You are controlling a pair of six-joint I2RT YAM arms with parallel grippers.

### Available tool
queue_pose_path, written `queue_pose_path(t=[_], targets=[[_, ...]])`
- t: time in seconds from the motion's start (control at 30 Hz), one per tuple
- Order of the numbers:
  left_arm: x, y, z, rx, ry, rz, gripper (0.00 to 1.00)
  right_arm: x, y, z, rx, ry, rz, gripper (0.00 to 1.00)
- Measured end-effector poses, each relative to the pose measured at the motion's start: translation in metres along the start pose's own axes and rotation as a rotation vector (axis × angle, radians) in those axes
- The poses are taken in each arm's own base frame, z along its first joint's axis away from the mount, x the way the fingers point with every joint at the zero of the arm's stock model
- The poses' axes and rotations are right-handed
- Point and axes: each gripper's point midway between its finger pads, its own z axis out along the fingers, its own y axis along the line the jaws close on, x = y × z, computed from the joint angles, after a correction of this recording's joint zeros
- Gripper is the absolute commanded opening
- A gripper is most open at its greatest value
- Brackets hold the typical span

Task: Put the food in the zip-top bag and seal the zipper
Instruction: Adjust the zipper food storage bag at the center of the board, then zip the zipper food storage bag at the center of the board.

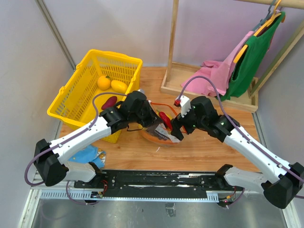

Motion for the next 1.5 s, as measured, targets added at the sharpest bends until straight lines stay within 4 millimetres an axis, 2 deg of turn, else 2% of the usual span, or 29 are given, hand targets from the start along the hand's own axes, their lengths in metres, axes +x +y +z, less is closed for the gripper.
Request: queue_pose_path(t=[0.07, 0.27, 0.57, 0.63, 0.77, 1.1, 1.27, 1.5], targets=[[0.001, 0.001, 0.0, -0.001, 0.003, -0.001, 0.0, 0.0, 0.002, 0.006, -0.018, 0.002, -0.002, 0.99], [0.002, 0.001, 0.0, 0.003, 0.01, -0.003, 0.0, -0.001, 0.01, 0.017, -0.067, 0.0, -0.021, 0.8], [0.003, 0.002, -0.001, 0.013, 0.009, -0.003, 0.0, -0.004, 0.016, 0.023, -0.111, -0.01, -0.065, 0.39], [0.003, 0.001, -0.002, 0.017, 0.007, -0.002, 0.0, -0.004, 0.016, 0.023, -0.112, -0.01, -0.075, 0.22], [0.003, 0.0, -0.003, 0.028, 0.005, 0.006, 0.03, -0.003, 0.014, 0.023, -0.108, -0.007, -0.096, 0.02], [-0.005, -0.007, -0.011, 0.068, -0.031, 0.124, 0.35, 0.006, -0.005, 0.013, -0.01, 0.048, -0.187, 0.01], [-0.025, -0.012, -0.027, 0.1, -0.096, 0.226, 0.48, 0.005, -0.019, 0.001, 0.057, 0.062, -0.267, 0.01], [-0.05, -0.009, -0.054, 0.14, -0.196, 0.422, 0.72, 0.012, -0.032, -0.013, 0.116, 0.097, -0.376, 0.01]])
